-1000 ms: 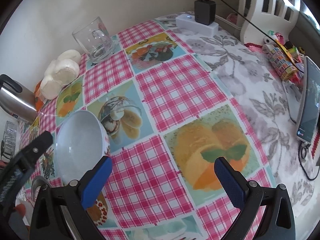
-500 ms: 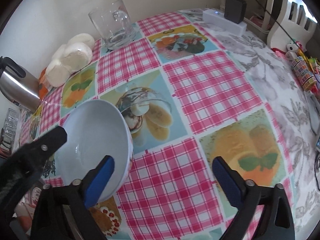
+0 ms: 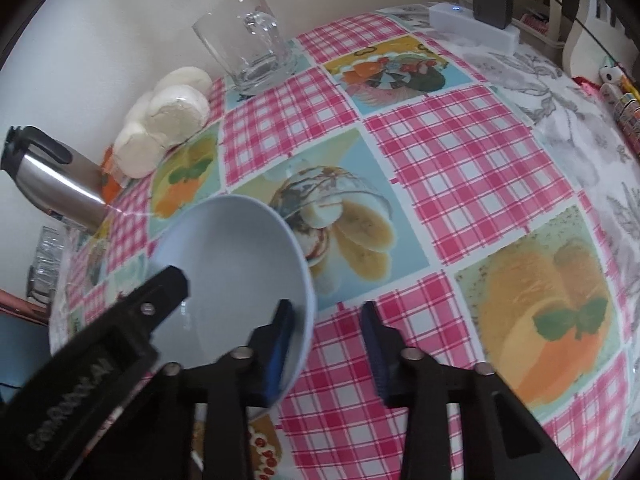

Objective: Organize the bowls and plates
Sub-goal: 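Lift the round bowl with the right gripper and carry it to the tray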

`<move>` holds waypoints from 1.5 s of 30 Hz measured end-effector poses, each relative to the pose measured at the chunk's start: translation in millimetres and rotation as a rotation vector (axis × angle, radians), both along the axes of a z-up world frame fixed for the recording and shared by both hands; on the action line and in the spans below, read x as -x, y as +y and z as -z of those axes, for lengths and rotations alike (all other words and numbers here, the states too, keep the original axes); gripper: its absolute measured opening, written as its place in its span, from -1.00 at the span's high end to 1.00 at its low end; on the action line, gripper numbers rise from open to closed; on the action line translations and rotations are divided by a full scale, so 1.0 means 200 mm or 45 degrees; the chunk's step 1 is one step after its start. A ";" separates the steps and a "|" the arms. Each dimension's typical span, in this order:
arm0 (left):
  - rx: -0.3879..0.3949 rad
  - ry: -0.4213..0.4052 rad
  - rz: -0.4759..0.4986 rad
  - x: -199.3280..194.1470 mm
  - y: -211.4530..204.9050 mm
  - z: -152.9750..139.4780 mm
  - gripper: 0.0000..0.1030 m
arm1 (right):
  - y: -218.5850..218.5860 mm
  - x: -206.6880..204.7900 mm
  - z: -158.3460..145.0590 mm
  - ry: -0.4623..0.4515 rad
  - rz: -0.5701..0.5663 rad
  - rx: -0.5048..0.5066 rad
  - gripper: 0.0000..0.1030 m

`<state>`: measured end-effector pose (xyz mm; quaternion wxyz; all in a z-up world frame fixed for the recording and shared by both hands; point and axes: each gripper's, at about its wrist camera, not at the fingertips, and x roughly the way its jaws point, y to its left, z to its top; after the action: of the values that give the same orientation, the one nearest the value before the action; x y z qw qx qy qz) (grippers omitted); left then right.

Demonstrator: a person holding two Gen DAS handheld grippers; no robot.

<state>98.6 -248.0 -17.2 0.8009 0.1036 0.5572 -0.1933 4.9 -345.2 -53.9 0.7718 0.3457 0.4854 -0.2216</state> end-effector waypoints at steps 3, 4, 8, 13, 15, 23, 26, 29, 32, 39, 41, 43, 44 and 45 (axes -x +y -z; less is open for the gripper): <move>0.009 0.020 0.001 0.00 0.00 0.02 -0.08 | -0.01 0.01 0.00 -0.010 -0.008 -0.010 0.60; 0.017 0.028 0.000 0.00 0.00 0.02 0.02 | -0.02 0.01 -0.01 -0.011 -0.007 -0.013 0.63; 0.049 0.066 -0.008 0.00 -0.01 0.05 0.41 | -0.05 0.05 -0.01 -0.011 -0.012 -0.021 0.64; 0.052 0.112 -0.003 -0.01 -0.01 0.10 0.67 | -0.06 0.05 0.00 -0.018 -0.016 -0.040 0.64; 0.055 0.118 0.002 -0.01 -0.02 0.10 0.68 | -0.06 0.05 -0.01 -0.019 -0.020 -0.035 0.64; 0.102 0.143 0.002 -0.01 -0.02 0.09 0.69 | -0.06 0.07 0.00 -0.035 -0.001 -0.105 0.70; 0.124 0.129 0.004 -0.01 -0.01 0.04 0.69 | -0.05 0.07 -0.04 -0.044 -0.001 -0.080 0.70; 0.155 0.112 0.008 0.00 0.00 -0.02 0.69 | -0.04 0.07 -0.11 -0.059 -0.005 -0.050 0.70; 0.193 0.093 0.013 0.01 0.01 -0.11 0.69 | -0.03 0.07 -0.19 -0.076 -0.009 -0.010 0.70; 0.305 0.049 0.027 0.04 0.07 -0.31 0.69 | 0.00 0.10 -0.40 -0.153 -0.006 0.039 0.70; 0.326 0.033 0.034 0.04 0.09 -0.37 0.69 | 0.01 0.12 -0.46 -0.173 -0.009 0.057 0.70; 0.361 0.019 0.044 0.06 0.11 -0.43 0.69 | 0.03 0.13 -0.52 -0.193 -0.012 0.077 0.70; 0.375 0.010 0.050 0.07 0.12 -0.46 0.69 | 0.04 0.14 -0.55 -0.204 -0.011 0.085 0.70; 0.386 -0.001 0.054 0.08 0.13 -0.49 0.69 | 0.05 0.15 -0.58 -0.214 -0.008 0.094 0.70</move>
<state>82.8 -221.4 80.8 0.8032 -0.0066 0.5191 -0.2920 -24.6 -335.3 61.9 0.8228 0.3329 0.4114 -0.2071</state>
